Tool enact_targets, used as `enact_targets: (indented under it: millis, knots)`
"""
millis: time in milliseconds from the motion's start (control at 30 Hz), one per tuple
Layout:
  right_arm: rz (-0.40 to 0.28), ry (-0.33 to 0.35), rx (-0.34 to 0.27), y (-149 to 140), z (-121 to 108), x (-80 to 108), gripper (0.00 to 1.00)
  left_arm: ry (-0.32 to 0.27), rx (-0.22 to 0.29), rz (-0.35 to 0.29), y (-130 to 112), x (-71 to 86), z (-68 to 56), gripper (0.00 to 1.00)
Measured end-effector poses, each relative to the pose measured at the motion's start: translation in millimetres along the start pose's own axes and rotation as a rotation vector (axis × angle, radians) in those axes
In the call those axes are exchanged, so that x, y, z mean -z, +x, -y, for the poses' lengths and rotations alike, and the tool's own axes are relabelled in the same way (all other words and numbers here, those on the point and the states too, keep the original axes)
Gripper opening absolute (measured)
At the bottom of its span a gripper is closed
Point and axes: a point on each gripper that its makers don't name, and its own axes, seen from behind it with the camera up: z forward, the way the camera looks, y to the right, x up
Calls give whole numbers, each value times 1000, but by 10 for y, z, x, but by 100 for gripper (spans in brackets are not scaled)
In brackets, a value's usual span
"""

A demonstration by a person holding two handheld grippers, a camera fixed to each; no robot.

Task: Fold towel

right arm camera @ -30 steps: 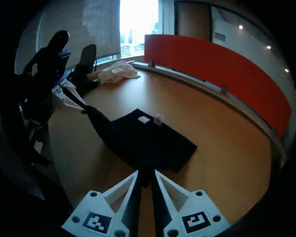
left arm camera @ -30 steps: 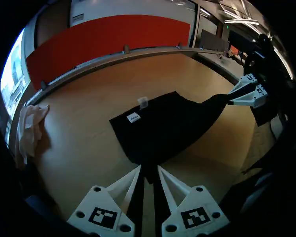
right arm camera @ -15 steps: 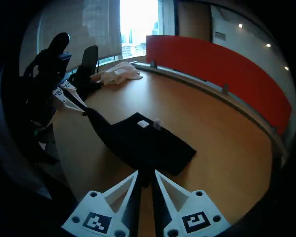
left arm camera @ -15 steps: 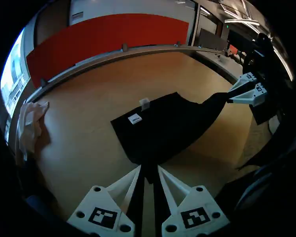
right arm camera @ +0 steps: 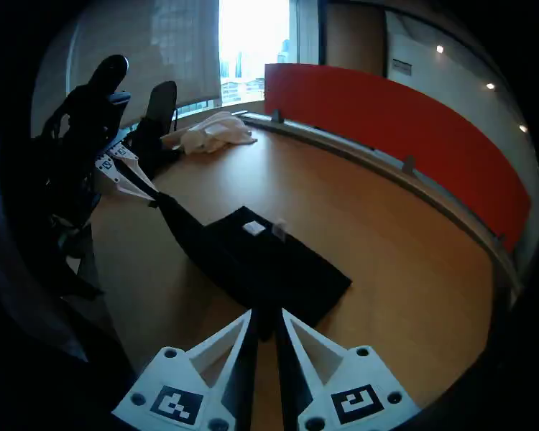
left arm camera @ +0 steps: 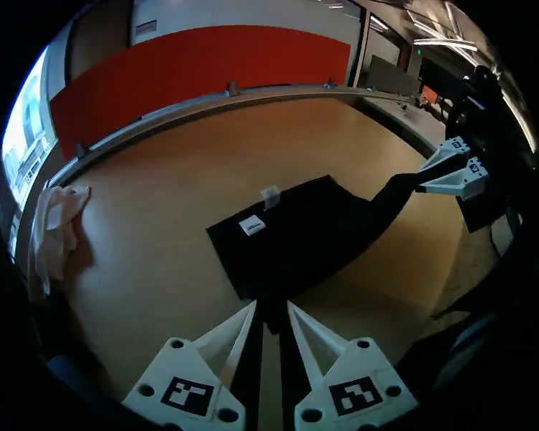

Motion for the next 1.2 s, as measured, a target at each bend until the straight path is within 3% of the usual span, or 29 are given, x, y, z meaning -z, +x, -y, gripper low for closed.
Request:
enact_targets:
  millis: [300,500,700,1200]
  knots:
    - [12,-25,17,78,-277,-171,15,23,12,8,177,-229,120,14]
    - [20,-36,-10,93,-453,-307,15,22,16,22,268,-433,237,14]
    - [31,-42,-34,82,-574,-439,15,34,-2,25,362,-598,354,14]
    - [69,-50,-45,-2,-774,-693,15,53,-50,35,408,-861,483,14]
